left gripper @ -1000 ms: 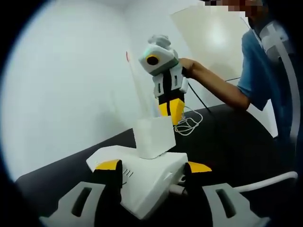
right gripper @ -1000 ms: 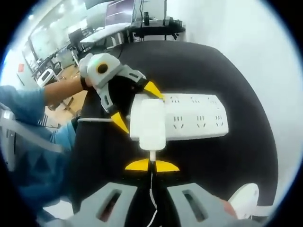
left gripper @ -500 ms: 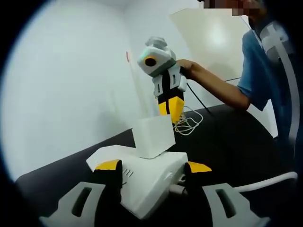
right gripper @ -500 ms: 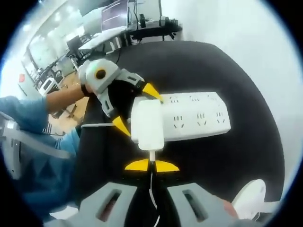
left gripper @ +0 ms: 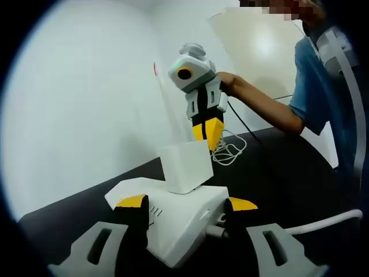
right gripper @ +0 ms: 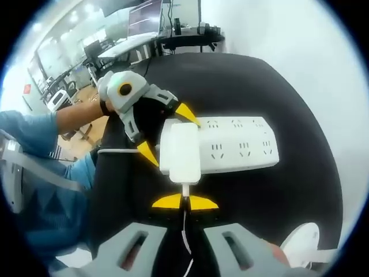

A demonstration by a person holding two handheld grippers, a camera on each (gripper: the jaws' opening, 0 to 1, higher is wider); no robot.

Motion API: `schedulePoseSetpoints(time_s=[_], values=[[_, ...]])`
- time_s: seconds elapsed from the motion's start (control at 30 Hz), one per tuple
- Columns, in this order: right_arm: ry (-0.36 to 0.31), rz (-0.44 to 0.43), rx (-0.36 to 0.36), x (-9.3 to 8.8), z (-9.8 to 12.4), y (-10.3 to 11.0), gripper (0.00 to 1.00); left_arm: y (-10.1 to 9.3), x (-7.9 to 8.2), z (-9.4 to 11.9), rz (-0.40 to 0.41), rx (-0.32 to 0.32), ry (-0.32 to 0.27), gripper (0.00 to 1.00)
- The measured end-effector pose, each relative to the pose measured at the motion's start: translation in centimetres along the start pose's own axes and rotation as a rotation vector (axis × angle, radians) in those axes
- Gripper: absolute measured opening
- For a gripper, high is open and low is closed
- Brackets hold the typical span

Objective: Insert the desk lamp plug into the socket, turn on the power strip switch, turn on the lamp switch, then turn off the lamp switch, turn off the power strip switch, and remove the plug from the socket.

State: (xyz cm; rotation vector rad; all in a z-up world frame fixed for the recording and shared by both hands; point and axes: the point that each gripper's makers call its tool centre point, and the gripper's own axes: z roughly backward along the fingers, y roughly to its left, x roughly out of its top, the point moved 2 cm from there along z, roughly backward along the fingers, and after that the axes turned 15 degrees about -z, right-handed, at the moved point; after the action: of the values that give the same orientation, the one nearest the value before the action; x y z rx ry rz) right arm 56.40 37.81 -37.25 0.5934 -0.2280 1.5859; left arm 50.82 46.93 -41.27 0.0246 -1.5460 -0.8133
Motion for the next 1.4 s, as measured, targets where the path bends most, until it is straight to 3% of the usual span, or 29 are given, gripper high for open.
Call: schedulePoseSetpoints(time_s=[0.37,0.53,0.57,0.6,0.63,0.7,0.77,0.8,1.0,1.2,1.3,1.33,1.4], values=[[0.098,0.012,0.006,-1.8,-1.5,-0.6,0.03,-0.4,0.4,-0.3,-0.004,-0.001,-0.003,0.5],[0.071,-0.007,0.071,-1.8,-1.4,-0.8,0.05,-0.6,0.6,-0.3,-0.004,0.001,-0.003,0.5],[0.079,0.037,0.089,-1.9,-1.3,-0.8,0.06,-0.5,0.5,-0.3,-0.003,0.001,-0.002,0.5],[0.087,0.116,0.085,-2.2,-1.2,-0.8,0.09,-0.4,0.4,-0.2,-0.002,0.002,-0.002,0.5],[0.076,0.154,0.06,-2.1,-1.0,-1.0,0.21,-0.3,0.4,-0.2,-0.002,0.002,-0.002,0.5],[0.007,0.123,0.053,-0.9,-0.7,-0.7,0.38,-0.3,0.3,-0.1,-0.001,0.002,-0.003,0.5],[-0.07,0.139,0.06,0.7,-0.3,-0.4,0.45,-0.2,0.3,-0.1,-0.001,0.002,-0.003,0.5],[-0.096,0.147,0.054,1.3,-0.2,-0.1,0.45,-0.2,0.3,-0.1,-0.001,0.003,-0.003,0.5],[-0.078,0.177,-0.015,2.3,-1.6,0.5,0.41,-0.5,0.6,-0.4,-0.001,0.004,-0.003,0.51],[-0.07,0.175,-0.024,2.3,-2.7,-0.1,0.36,-0.4,0.4,-0.3,0.001,0.006,-0.005,0.51],[-0.119,0.162,0.053,3.2,-3.1,1.1,0.36,-0.2,0.3,-0.2,0.0,0.006,-0.005,0.51],[-0.091,0.137,0.055,2.8,-3.2,1.1,0.33,-0.3,0.3,-0.3,0.0,0.006,-0.006,0.51],[-0.05,0.183,-0.01,2.2,-3.5,0.4,0.27,-0.3,0.4,-0.3,0.001,0.007,-0.006,0.51]])
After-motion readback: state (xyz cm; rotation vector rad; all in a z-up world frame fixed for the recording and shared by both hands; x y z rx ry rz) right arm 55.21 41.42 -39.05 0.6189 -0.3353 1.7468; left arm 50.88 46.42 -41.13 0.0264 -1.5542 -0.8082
